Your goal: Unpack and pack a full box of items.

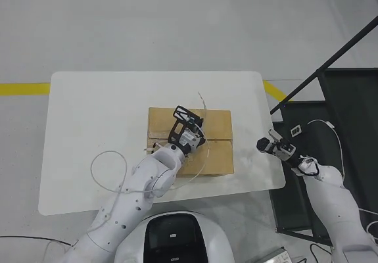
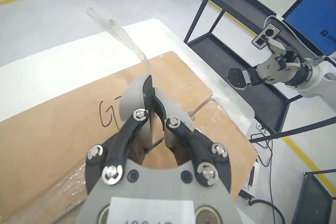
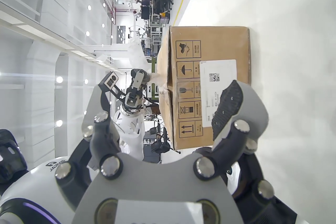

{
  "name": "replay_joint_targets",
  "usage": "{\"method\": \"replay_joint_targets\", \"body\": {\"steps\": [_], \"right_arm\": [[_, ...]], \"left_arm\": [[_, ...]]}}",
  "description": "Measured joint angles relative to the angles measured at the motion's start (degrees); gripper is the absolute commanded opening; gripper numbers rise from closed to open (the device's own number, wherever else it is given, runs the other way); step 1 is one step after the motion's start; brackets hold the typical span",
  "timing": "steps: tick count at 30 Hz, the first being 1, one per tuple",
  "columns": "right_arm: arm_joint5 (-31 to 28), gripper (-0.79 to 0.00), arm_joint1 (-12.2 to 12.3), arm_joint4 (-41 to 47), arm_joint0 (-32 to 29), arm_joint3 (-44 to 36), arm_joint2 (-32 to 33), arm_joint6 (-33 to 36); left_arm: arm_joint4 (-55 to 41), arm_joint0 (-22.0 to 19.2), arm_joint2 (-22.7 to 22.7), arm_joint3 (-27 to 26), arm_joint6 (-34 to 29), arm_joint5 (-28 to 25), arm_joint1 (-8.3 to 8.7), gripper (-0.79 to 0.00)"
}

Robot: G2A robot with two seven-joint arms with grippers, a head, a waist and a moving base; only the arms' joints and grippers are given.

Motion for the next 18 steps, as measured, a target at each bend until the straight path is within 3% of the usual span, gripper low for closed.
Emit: {"method": "replay_joint_targets", "body": {"steps": [18], "right_arm": [[0.84, -0.785, -1.17, -4.67, 4.44, 4.61, -6.13, 2.05]], "left_arm": [[0.59, 0.31, -1.0, -0.69, -2.42, -0.35, -0.52, -0.785]]}}
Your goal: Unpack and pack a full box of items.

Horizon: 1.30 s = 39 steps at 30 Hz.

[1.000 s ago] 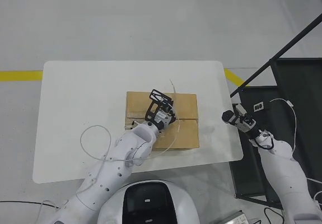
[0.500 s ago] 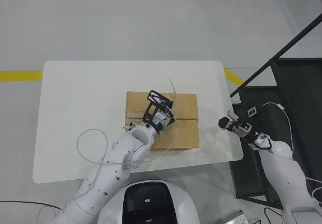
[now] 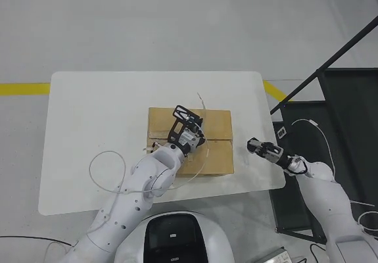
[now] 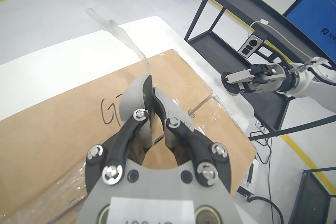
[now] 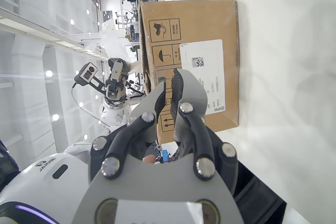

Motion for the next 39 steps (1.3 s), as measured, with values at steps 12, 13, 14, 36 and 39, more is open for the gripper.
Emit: {"method": "replay_joint_targets", "body": {"steps": [12, 13, 14, 36, 39], "right_arm": [[1.95, -0.785, -1.61, -4.5, 3.92, 5.26, -6.41, 1.95], [2.03, -0.785, -1.79, -4.84, 4.18, 5.4, -6.99, 2.03], [2.09, -0.785, -2.05, -4.92, 4.48, 5.54, -7.7, 2.1], [0.95, -0.785, -6.34, -8.56, 11.68, 10.79, -17.72, 0.2], [0.55, -0.785, -6.48, -8.75, 12.17, 11.42, -17.98, 0.17]], "left_arm": [[0.62, -0.08, 0.22, 0.06, -0.89, 0.35, -0.56, -0.785], [0.69, -0.12, 0.24, 0.11, -0.97, 0.4, -0.61, -0.785], [0.71, -0.16, 0.25, 0.2, -1.06, 0.48, -0.67, -0.785], [3.52, 2.8, -1.55, -0.98, -1.29, -0.84, -0.54, -0.785], [3.89, 4.76, -3.09, -2.56, -0.82, -2.0, -0.01, -0.785]]}}
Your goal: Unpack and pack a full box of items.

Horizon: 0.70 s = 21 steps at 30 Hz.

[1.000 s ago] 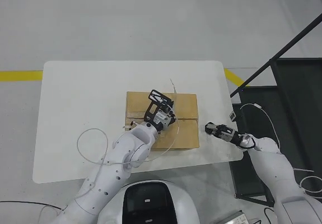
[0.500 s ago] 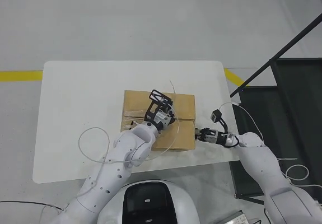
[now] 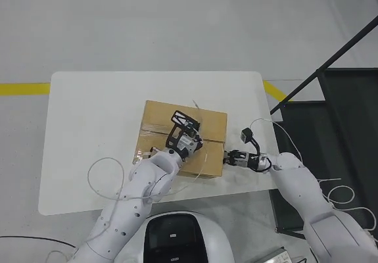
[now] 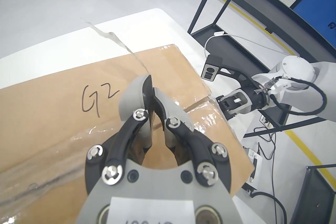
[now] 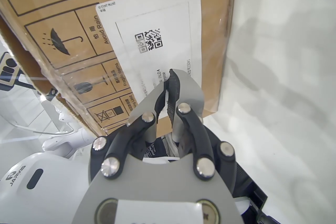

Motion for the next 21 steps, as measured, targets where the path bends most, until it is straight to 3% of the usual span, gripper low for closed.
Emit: {"method": "replay_joint_targets", "body": {"steps": [9, 15, 21], "right_arm": [[-0.34, -0.785, -0.5, -0.55, 1.16, 0.42, -0.91, 0.05], [-0.64, -0.785, -0.67, -1.08, 1.54, 0.54, -1.29, -0.29], [-0.45, -0.785, -0.79, -1.19, 1.77, 0.7, -1.51, -0.43]], "left_arm": [[2.0, 3.17, -2.7, -3.19, -2.21, -2.92, 1.09, -0.785], [1.06, 4.61, -3.22, -4.58, 3.67, -5.3, 1.27, -0.785], [1.23, 5.4, -4.22, -5.18, 3.25, -6.12, 1.59, -0.785]]}}
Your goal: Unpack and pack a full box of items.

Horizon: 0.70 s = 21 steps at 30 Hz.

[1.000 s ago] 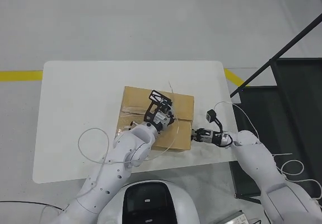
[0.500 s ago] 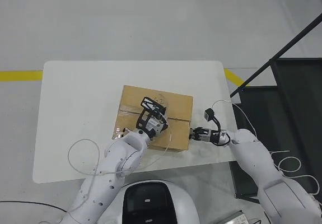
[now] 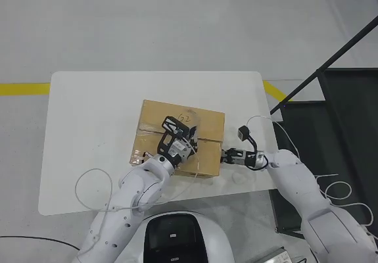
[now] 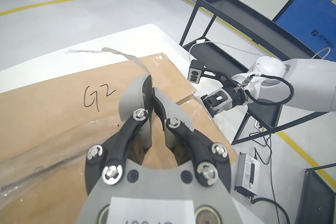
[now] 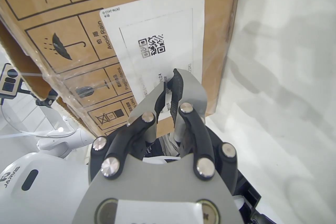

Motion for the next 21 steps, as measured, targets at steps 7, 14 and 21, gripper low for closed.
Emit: {"method": "replay_joint_targets", "body": {"steps": [7, 14, 21], "right_arm": [[0.06, -0.785, -0.18, 0.03, 0.2, 0.17, -0.24, -0.09], [-0.06, -0.785, -0.12, 0.12, 0.6, 1.15, -0.04, 0.22], [-0.22, -0.785, -0.11, 0.53, 0.62, 1.36, 0.13, 0.13]], "left_arm": [[1.19, -1.3, 1.02, 1.73, -3.82, 0.57, -0.16, -0.785], [2.18, -2.71, 2.81, 3.49, -5.24, 1.75, -0.62, -0.782], [2.8, -4.72, 4.29, 6.03, -5.09, 3.64, -1.29, 0.0]]}}
